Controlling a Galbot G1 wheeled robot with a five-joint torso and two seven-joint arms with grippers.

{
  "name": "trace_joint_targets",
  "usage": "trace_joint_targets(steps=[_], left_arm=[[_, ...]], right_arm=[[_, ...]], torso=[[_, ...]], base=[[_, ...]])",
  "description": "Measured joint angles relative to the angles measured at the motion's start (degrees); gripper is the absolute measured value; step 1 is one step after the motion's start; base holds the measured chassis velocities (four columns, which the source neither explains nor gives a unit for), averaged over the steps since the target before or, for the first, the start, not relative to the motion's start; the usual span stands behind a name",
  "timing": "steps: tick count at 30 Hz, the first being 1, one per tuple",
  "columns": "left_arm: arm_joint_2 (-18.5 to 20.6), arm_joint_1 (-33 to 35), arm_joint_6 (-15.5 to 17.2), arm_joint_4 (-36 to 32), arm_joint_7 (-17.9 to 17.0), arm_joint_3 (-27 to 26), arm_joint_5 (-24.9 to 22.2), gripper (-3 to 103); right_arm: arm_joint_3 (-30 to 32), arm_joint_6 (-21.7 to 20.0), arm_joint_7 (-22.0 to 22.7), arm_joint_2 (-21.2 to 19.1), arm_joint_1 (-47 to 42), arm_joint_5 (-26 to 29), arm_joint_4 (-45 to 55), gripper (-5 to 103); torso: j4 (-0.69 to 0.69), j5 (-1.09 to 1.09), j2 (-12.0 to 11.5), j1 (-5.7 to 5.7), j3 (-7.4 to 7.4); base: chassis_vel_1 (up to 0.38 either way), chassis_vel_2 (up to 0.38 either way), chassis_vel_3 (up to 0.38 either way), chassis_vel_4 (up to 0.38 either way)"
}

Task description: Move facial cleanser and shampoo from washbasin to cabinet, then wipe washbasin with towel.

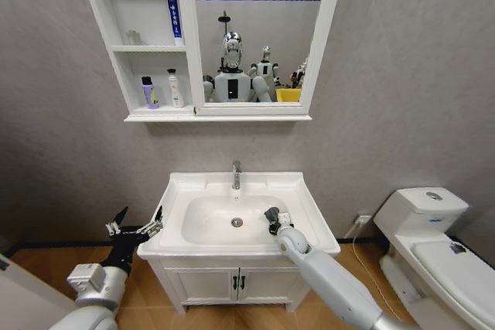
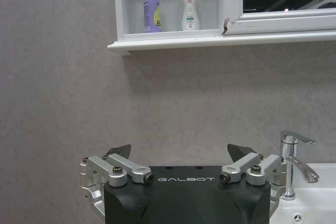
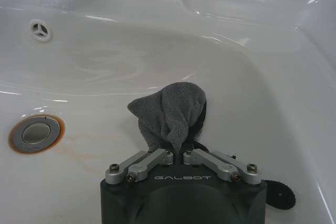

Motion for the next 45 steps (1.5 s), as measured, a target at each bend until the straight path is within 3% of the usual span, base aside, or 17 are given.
trace_joint_targets(steps=[8, 19, 28, 45], left_arm=[[0.00, 0.00, 0.00, 0.00, 0.00, 0.00, 0.00, 100], [0.00, 0.00, 0.00, 0.00, 0.00, 0.00, 0.00, 100], [0.00, 0.00, 0.00, 0.00, 0.00, 0.00, 0.00, 100], [0.00, 0.00, 0.00, 0.00, 0.00, 0.00, 0.00, 100]], right_arm=[[-2.66, 0.47, -0.95, 3.81, 3.72, -0.27, -3.77, 3], [-3.94, 0.43, -2.56, 5.30, 5.00, -0.40, -6.72, 3], [-4.18, 1.16, -5.26, 6.31, 4.82, -0.96, -7.71, 3], [-5.96, 4.56, -10.56, 12.16, 7.43, -4.20, -15.37, 3]], torso=[[0.04, 0.00, -0.01, 0.01, 0.00], [0.03, 0.00, 0.00, 0.01, -0.01], [0.03, 0.00, 0.00, 0.00, -0.01], [0.04, 0.00, 0.01, 0.00, -0.01]], base=[[0.000, 0.000, 0.000, 0.000], [0.000, 0.000, 0.000, 0.000], [0.000, 0.000, 0.000, 0.000], [0.000, 0.000, 0.000, 0.000]])
